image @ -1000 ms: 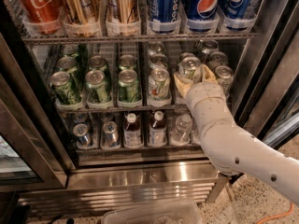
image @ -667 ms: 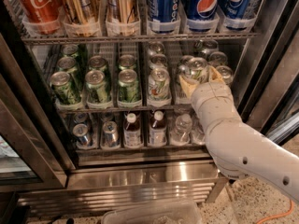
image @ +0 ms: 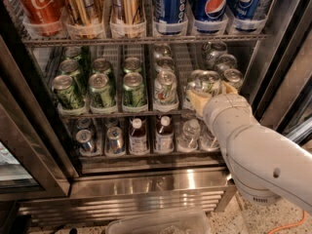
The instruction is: Pick 7up can from middle shelf of fridge
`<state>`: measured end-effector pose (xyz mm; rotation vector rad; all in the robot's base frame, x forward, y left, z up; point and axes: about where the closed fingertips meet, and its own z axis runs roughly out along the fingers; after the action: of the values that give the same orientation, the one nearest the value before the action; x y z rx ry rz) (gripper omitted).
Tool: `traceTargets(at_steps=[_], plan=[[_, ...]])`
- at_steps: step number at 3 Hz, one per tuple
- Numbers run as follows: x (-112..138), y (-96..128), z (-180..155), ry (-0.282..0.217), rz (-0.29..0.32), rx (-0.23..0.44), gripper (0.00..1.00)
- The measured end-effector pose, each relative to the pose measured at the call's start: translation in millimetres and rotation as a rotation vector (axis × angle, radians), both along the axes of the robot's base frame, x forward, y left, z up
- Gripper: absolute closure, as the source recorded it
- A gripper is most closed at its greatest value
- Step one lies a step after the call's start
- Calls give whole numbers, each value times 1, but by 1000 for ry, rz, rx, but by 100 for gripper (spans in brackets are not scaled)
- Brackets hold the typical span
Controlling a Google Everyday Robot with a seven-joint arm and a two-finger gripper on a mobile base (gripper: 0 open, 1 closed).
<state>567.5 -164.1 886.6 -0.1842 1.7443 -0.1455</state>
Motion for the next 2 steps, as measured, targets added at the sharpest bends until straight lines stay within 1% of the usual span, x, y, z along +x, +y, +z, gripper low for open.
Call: traceTargets(at_steps=[1, 2], plan=[[-23, 1, -15, 87, 39, 31, 100], [-47, -3, -40, 190, 93, 65, 100]])
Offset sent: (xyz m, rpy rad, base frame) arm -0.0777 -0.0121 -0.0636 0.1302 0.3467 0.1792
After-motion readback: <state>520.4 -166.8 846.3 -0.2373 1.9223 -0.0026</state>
